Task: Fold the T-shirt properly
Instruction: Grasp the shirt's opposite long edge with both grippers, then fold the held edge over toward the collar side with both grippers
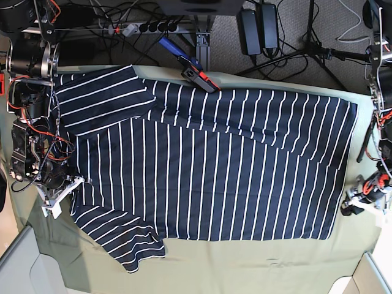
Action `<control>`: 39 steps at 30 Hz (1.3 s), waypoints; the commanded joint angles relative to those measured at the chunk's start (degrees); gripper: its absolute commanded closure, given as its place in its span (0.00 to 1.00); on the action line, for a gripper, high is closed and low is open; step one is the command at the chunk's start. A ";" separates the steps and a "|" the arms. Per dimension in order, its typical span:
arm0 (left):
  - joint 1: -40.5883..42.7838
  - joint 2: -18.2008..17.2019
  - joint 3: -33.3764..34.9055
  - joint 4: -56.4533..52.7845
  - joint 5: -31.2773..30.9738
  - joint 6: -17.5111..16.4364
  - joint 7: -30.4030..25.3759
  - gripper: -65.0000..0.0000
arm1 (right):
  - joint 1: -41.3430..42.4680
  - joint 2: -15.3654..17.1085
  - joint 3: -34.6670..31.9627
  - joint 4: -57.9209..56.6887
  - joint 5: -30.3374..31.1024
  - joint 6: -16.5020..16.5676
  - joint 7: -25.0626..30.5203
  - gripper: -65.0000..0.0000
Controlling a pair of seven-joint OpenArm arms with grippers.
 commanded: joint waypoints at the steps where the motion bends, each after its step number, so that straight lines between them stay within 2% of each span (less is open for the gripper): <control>1: -1.66 -0.66 -0.15 0.83 -0.70 0.96 -1.09 0.56 | 1.53 1.07 0.24 0.92 0.28 1.81 0.24 1.00; 11: 0.94 -0.04 -0.15 0.81 -1.46 1.38 -0.57 0.56 | 1.55 1.07 0.24 0.92 2.62 1.84 0.26 1.00; 19: 1.22 4.09 -0.15 0.81 -1.66 1.36 0.50 0.56 | 1.55 1.07 0.24 0.92 2.64 1.84 0.24 1.00; 25: 1.22 5.53 -0.15 0.81 -1.81 1.38 0.33 0.56 | 1.55 1.07 0.24 0.92 2.62 1.84 0.24 1.00; 26: 1.22 5.73 -0.15 0.81 -1.81 1.36 0.35 0.58 | 1.55 1.07 0.24 0.92 2.62 1.84 0.24 1.00; 29: 1.20 5.90 -0.15 0.81 -1.81 1.36 0.70 0.76 | 1.57 1.07 0.24 0.92 2.62 1.81 0.24 1.00; 31: 1.20 5.46 -0.15 0.83 -1.81 1.33 0.79 0.84 | 1.55 1.07 0.24 0.92 2.62 1.81 0.20 1.00; 32: 1.20 5.05 -0.15 0.85 -1.84 0.50 0.98 0.84 | 1.55 1.09 0.24 0.92 2.62 1.84 0.15 1.00; 34: 1.22 3.89 -0.15 1.49 -2.01 -3.80 1.99 0.84 | 1.55 1.11 0.24 0.92 2.62 1.84 -0.37 1.00; 36: 1.22 2.69 -0.15 2.38 -5.29 -7.87 5.03 0.84 | 1.55 1.11 0.24 0.92 2.64 1.81 -1.31 1.00; 39: 1.22 1.29 -0.15 3.58 -12.52 -8.84 10.78 0.84 | 1.55 1.11 0.24 0.92 2.64 1.84 -1.99 1.00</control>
